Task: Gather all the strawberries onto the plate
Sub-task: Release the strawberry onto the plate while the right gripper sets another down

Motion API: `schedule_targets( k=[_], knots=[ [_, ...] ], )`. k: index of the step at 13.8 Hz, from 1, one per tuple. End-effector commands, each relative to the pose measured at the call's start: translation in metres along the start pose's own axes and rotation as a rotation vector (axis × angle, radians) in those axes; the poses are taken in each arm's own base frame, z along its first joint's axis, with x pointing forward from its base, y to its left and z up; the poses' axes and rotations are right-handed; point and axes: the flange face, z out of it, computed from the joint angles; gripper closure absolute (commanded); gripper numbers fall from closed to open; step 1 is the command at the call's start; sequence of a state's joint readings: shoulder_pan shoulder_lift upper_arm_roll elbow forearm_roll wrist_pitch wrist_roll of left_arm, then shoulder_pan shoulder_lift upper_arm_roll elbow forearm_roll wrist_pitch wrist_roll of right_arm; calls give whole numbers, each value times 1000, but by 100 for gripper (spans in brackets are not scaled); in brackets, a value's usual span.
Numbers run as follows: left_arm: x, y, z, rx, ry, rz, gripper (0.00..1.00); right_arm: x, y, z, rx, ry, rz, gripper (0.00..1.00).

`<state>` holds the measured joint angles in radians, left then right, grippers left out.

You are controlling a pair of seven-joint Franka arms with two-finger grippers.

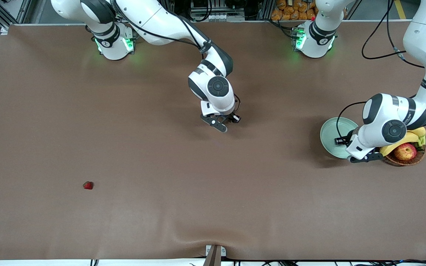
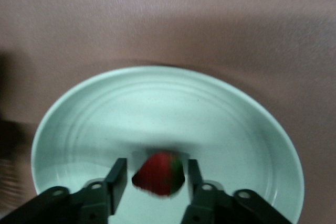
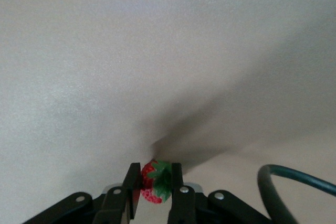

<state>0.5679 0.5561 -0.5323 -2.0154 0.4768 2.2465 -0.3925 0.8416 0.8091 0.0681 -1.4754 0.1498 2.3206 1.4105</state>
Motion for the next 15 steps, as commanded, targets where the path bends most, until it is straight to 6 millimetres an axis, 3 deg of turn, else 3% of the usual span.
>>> schedule_targets(
  k=[1, 4, 7, 10, 12, 15],
  knots=[
    [2, -2, -26, 38, 46, 15, 0, 2, -6, -10, 11, 18, 24, 3],
    [-4, 12, -67, 72, 93, 30, 0, 3, -14, -37, -3, 14, 21, 0],
    [-13, 29, -119, 106, 152, 51, 0, 25, -18, -67, -48, 6, 40, 0],
    [-29, 66, -163, 139, 185, 97, 0, 52, -15, -98, -42, 3, 65, 0],
    [-35, 96, -203, 105, 176, 104, 0, 72, -13, -117, -17, 5, 46, 0],
    [-51, 149, -248, 32, 196, 106, 0, 106, 4, -155, -57, -9, -1, 0]
  ],
)
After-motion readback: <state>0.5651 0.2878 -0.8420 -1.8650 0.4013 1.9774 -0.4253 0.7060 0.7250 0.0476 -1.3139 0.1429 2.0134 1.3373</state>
